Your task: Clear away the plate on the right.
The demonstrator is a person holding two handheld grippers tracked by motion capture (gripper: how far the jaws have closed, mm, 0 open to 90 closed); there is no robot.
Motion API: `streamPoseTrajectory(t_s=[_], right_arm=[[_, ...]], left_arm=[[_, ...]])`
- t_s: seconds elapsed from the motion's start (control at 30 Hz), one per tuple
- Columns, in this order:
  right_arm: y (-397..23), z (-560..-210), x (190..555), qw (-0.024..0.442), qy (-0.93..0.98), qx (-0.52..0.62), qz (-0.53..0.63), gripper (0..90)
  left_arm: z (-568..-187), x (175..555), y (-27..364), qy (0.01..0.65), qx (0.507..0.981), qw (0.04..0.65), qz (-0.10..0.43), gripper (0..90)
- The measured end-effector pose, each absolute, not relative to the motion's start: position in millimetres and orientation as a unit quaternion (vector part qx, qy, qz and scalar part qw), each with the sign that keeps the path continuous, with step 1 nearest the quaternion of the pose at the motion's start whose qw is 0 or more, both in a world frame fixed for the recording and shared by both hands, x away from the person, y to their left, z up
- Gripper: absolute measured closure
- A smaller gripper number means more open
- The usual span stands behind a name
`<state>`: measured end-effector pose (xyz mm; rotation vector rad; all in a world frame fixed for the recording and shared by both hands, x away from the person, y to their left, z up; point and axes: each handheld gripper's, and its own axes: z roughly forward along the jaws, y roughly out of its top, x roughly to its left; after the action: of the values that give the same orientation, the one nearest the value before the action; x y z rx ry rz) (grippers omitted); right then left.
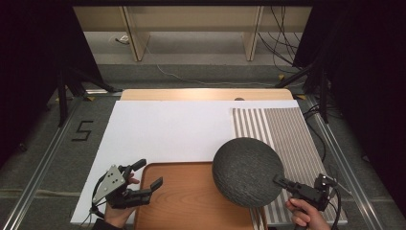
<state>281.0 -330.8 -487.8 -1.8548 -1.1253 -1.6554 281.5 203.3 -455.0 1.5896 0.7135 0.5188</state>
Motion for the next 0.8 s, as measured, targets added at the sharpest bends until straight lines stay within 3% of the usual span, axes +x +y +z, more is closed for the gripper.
streamPoseTrajectory(t_s=[0.8], right_arm=[[-272.1, -495.3, 290.6, 0.243, -0.474, -0.637, -0.558, 84.9]], left_arm=[[-454.8, 281.3, 203.6, 0.309, 0.689, 0.616, 0.226, 16.4]])
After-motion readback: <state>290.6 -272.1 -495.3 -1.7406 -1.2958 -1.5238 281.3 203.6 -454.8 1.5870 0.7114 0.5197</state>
